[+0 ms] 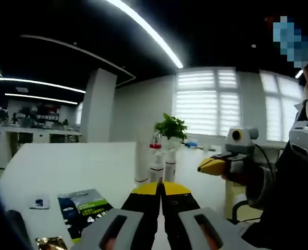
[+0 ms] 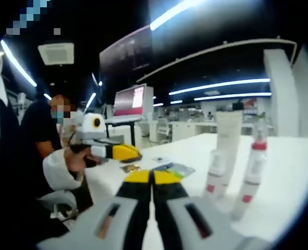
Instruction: Arrange the skincare products in the storage area until every visible bottle or jar stands upright without overlapping.
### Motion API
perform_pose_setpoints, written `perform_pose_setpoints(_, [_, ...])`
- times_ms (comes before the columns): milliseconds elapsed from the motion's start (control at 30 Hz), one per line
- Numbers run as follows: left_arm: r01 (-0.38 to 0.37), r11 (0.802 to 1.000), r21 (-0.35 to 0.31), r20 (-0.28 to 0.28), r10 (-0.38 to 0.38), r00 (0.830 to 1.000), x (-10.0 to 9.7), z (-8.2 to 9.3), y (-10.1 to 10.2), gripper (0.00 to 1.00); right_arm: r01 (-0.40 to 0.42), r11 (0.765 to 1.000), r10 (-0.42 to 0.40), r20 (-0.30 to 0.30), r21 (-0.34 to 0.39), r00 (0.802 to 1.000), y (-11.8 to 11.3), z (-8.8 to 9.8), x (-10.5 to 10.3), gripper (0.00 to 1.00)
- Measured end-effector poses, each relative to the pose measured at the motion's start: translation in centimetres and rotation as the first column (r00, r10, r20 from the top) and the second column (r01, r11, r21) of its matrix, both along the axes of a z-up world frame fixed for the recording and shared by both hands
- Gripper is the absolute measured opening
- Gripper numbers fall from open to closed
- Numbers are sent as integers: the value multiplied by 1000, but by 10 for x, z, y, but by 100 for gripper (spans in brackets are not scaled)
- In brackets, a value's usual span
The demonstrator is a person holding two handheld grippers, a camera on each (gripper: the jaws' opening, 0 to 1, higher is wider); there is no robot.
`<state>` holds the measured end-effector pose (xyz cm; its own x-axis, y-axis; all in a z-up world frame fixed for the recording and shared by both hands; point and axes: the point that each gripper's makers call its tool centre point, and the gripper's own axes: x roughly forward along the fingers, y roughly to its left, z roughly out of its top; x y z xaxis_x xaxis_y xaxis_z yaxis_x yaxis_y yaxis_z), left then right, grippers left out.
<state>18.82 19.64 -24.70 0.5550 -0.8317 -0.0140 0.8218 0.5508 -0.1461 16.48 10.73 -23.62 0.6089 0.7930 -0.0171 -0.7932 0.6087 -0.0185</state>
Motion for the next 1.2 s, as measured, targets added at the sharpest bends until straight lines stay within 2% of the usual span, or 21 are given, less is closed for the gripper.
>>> perform_pose_setpoints(33, [-9,1000,-21,-4,9,1000,-1,2,2,0,0,1000,0,3,2,1000,0,1,0,0])
perform_pose_setpoints(133, [-55,996,-69,-20,53,998,-3,4,11,11,28,999,-27,53,-19,998,-3,5,-1,0])
perform_pose_setpoints(200, [-63,995,-78,-55,59,997,-5,2,15,22,39,999,-38,59,-20,998,-4,7,0,0])
perform_pose_setpoints(233, [-61,994,-91,-94,52,994,-8,0,15,28,41,999,-41,60,-15,997,-5,8,0,0])
perform_pose_setpoints(267, [-69,992,-101,-110,58,992,-8,-1,17,38,36,999,-36,59,-9,998,-4,9,-2,1])
perform_pose_setpoints(367, [-80,992,-102,-101,70,992,-12,-3,20,51,44,999,-44,55,7,998,-1,10,-3,15])
perform_pose_setpoints(400, [-89,990,-106,-109,78,991,-14,-4,22,56,38,999,-38,45,-3,998,1,7,-5,17])
perform_pose_setpoints(500, [-137,986,-95,-134,124,983,-11,-8,27,86,38,999,-38,46,-11,998,4,6,-7,22])
perform_pose_setpoints(600, [-158,986,-59,-162,147,976,-10,-16,31,100,52,998,-51,46,-29,998,6,5,-4,37])
perform_pose_setpoints(733, [-165,984,-70,-173,151,973,-10,-16,37,100,60,998,-59,47,-30,997,5,6,1,47])
perform_pose_setpoints(833, [-160,984,-76,-183,144,973,-8,-17,38,100,65,997,-64,32,-32,997,5,3,6,60])
perform_pose_setpoints(933, [-169,981,-99,-176,150,973,-5,-15,41,100,65,997,-64,23,-37,998,6,0,10,69])
perform_pose_setpoints(1000, [-166,978,-130,-170,143,975,-4,-11,41,100,63,997,-62,15,-42,998,7,-2,11,73])
perform_pose_setpoints(1033, [-140,977,-161,-161,114,980,-5,-8,39,100,63,997,-62,15,-35,998,7,-2,12,76])
perform_pose_setpoints(1067, [-92,970,-223,-198,47,979,-10,-6,34,100,71,997,-71,29,-26,997,7,0,14,79])
perform_pose_setpoints(1100, [-80,961,-264,-201,26,979,-9,-3,34,100,76,997,-75,35,-29,997,8,0,15,82])
perform_pose_setpoints(1200, [-75,952,-298,-210,11,978,-6,-2,36,100,75,996,-73,38,-46,997,9,-1,18,82])
